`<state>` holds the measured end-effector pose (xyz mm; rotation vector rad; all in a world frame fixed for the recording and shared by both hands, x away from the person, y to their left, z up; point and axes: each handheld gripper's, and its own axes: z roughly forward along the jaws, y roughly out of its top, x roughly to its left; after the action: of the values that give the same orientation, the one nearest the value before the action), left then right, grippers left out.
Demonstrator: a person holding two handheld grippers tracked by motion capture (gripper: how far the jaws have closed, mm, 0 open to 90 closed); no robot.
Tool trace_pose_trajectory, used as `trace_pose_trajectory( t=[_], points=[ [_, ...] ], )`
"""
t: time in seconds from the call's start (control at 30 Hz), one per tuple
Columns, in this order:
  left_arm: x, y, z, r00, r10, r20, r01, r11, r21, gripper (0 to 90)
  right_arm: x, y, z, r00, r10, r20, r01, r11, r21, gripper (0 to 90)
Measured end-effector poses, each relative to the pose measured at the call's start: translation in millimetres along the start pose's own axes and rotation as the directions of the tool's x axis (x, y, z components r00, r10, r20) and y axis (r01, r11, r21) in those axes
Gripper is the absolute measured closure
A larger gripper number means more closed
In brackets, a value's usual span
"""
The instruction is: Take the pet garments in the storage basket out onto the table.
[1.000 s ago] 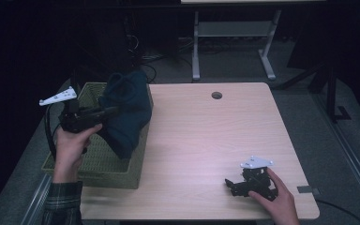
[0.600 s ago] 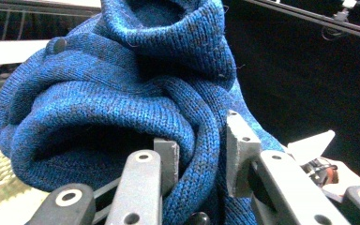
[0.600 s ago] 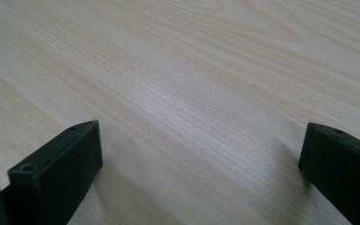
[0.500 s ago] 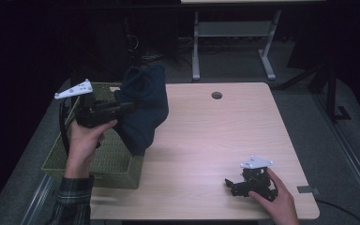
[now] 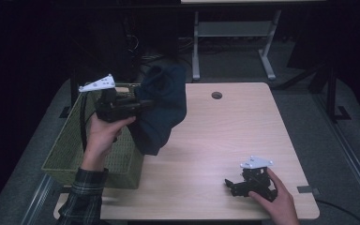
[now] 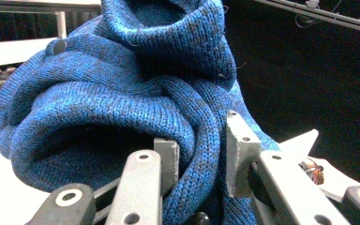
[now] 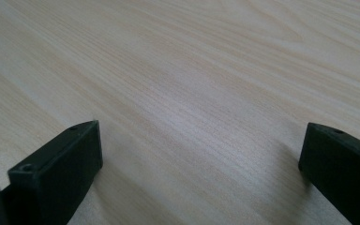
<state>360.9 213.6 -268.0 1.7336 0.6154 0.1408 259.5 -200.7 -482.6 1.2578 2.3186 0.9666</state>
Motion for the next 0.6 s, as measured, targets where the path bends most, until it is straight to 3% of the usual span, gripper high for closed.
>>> trace_pose_trajectory(
  t=[0.6],
  points=[
    [-18.0, -0.9, 56.1, 0.9979, 0.014, 0.064, -0.017, 0.9985, 0.051, 70.3, -0.1, 0.0, 0.1, 1.0000, -0.006, -0.002, 0.006, 1.0000, -0.002, 0.0]
  ],
)
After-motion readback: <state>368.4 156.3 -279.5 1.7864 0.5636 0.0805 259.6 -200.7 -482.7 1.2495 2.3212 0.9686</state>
